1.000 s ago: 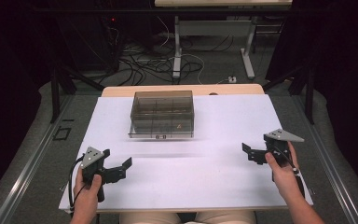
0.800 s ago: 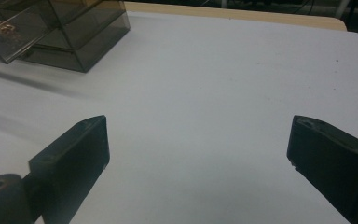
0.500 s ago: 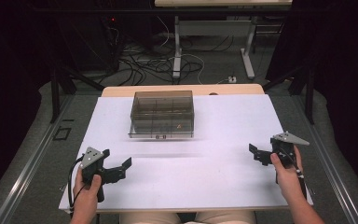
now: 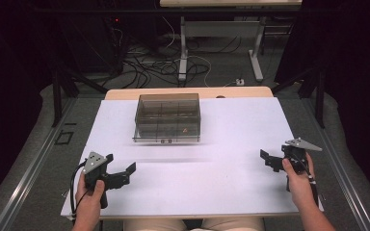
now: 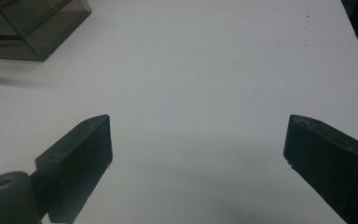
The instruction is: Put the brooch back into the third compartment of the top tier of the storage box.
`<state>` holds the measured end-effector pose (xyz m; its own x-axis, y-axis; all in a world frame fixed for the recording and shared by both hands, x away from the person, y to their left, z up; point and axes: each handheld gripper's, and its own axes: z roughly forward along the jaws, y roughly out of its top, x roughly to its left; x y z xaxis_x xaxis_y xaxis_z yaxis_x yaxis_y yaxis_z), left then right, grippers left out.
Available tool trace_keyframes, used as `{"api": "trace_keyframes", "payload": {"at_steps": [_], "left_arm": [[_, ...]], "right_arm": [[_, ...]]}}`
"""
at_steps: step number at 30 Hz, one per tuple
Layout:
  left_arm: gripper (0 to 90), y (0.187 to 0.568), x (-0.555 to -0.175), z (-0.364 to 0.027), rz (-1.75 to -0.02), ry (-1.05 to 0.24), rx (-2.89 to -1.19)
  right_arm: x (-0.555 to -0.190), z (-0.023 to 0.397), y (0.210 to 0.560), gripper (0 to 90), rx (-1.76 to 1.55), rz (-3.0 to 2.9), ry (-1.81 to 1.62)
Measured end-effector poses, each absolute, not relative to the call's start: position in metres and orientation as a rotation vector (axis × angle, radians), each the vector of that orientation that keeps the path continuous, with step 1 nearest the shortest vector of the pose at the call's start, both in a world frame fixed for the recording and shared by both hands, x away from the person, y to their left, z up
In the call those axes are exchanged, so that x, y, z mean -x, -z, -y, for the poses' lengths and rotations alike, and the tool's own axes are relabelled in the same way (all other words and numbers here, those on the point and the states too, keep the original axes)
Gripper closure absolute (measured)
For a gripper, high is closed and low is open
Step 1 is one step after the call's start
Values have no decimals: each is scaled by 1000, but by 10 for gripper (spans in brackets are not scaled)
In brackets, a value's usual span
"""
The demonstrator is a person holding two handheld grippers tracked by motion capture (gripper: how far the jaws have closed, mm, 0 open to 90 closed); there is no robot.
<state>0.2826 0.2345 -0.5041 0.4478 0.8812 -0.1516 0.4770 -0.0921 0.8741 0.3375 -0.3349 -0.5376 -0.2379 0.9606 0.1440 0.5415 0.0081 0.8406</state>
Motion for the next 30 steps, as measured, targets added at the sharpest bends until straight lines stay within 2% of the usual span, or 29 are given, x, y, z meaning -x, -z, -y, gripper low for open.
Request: {"api": "trace_keyframes", "payload": {"at_steps": [30], "left_arm": [[62,506,-286,-233,-1177,-515,-1742]], "right_arm": [[-338,341,546,92,-1575,-1825,-1145]]}}
